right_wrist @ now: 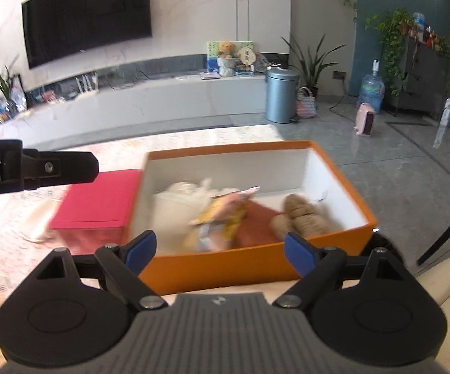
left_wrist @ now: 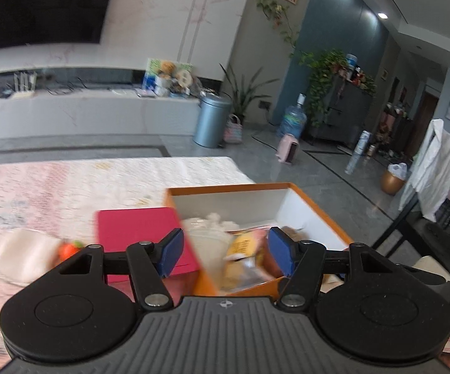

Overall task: Organize soft objects
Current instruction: 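Withdraw both tools from the box back over the bed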

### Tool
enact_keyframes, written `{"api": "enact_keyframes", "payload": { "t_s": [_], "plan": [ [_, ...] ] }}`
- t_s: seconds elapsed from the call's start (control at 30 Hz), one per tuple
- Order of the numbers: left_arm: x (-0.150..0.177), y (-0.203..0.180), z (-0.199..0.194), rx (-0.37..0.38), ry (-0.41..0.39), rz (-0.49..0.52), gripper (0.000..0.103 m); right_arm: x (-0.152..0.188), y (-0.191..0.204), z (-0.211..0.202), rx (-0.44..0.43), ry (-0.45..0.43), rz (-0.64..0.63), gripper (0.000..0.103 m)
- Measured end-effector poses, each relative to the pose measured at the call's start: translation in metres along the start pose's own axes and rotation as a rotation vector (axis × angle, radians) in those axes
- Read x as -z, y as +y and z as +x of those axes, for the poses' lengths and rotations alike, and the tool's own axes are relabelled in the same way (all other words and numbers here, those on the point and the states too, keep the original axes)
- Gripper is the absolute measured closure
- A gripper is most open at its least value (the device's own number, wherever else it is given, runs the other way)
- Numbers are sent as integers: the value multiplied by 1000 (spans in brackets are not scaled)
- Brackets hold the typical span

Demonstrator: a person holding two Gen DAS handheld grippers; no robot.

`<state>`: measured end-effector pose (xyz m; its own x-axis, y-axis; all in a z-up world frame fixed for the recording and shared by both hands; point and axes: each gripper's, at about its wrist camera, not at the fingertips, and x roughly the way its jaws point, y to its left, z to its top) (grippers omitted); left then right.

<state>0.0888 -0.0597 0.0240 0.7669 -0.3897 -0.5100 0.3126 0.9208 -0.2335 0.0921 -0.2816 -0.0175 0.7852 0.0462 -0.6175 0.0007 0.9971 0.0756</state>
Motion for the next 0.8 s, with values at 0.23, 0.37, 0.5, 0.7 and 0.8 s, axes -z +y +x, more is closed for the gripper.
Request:
{"api": "enact_keyframes", "payload": {
  "t_s": [0.23, 0.37, 0.5, 0.7, 0.8],
  "plan": [
    [21, 41, -25, -101, 7, 0, 30, 21, 48, -6, -77, 1, 7, 16],
    [32, 69, -35, -144, 30, -2, 32, 28, 80, -2, -106, 16, -49, 23],
    [42, 93, -41, -179, 56, -25, 33, 31, 111, 2, -137, 20, -125, 27],
    [54, 135, -46, -221, 87, -63, 35, 29, 157, 16, -193, 33, -246, 34],
    [58, 157, -47, -240, 98, -86, 36, 24, 177, 24, -219, 37, -302, 38]
  ]
}}
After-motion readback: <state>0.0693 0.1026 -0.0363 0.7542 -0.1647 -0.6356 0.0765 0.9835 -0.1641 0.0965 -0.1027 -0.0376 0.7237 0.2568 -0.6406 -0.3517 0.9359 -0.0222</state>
